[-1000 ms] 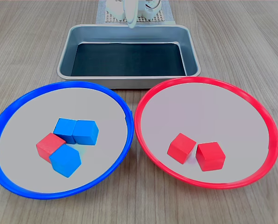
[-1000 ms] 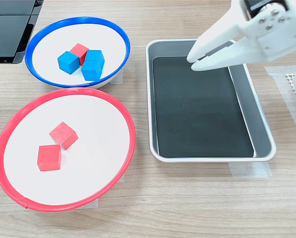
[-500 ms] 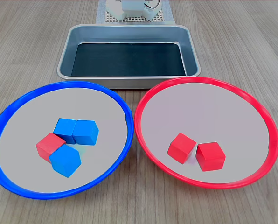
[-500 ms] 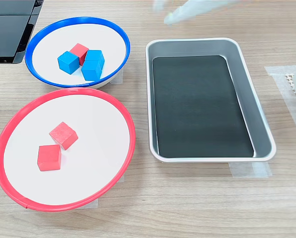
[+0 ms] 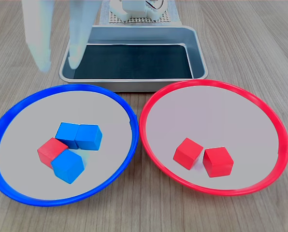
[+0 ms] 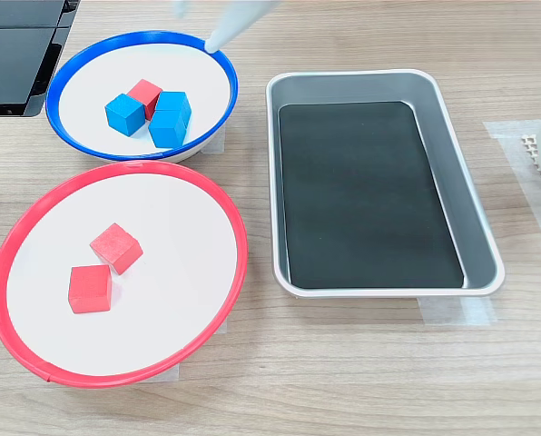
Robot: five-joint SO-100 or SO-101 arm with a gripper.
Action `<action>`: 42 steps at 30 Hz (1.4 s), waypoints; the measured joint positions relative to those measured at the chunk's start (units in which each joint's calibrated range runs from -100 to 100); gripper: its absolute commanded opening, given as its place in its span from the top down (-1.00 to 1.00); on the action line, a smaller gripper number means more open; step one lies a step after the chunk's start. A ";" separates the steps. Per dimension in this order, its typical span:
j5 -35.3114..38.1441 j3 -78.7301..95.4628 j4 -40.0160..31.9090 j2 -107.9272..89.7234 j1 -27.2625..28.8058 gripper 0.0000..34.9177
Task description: Relocate any red block in the blue dish to the red dish, correcting any misplacement.
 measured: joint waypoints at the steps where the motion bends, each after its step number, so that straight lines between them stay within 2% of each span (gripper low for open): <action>1: -0.29 -2.54 0.33 2.39 0.35 0.35; 11: -0.63 -20.15 0.65 17.48 2.48 0.24; 19: -0.63 -27.77 -0.49 24.72 2.92 0.20; 33: -0.49 -31.40 -1.31 29.58 3.36 0.14; 42: -0.49 -31.76 -1.39 29.75 1.42 0.13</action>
